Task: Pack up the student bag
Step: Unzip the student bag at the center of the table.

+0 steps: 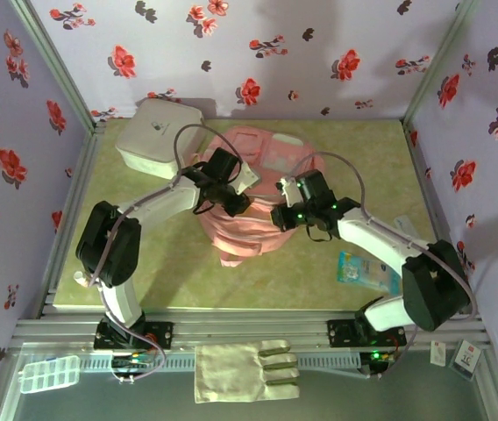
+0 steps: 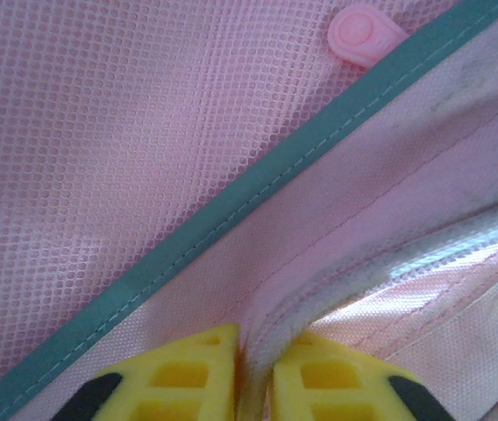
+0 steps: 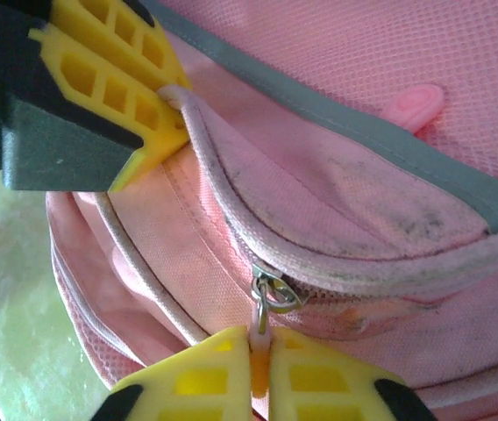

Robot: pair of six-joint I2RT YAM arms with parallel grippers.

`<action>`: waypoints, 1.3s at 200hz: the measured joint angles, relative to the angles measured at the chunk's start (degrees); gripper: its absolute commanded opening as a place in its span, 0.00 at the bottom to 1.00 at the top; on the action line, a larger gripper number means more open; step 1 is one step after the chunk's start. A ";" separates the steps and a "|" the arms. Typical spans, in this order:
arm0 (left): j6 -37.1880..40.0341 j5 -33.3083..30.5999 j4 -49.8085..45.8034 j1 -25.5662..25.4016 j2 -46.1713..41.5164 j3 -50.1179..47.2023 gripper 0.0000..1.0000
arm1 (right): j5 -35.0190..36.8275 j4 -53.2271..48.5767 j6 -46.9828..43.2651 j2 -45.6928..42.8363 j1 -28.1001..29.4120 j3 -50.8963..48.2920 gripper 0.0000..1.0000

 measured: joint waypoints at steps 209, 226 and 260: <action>-42.16 -18.78 1.44 -9.44 -14.67 -4.00 0.64 | 4.04 -3.19 30.42 10.54 -10.56 11.91 0.40; -43.60 -20.00 1.14 -11.74 -12.41 -1.75 0.62 | 2.99 -3.17 30.67 12.98 -10.56 13.88 0.31; -44.89 -22.18 0.09 -16.26 -7.82 2.14 0.58 | 0.00 -2.93 31.10 14.38 -10.91 14.69 0.18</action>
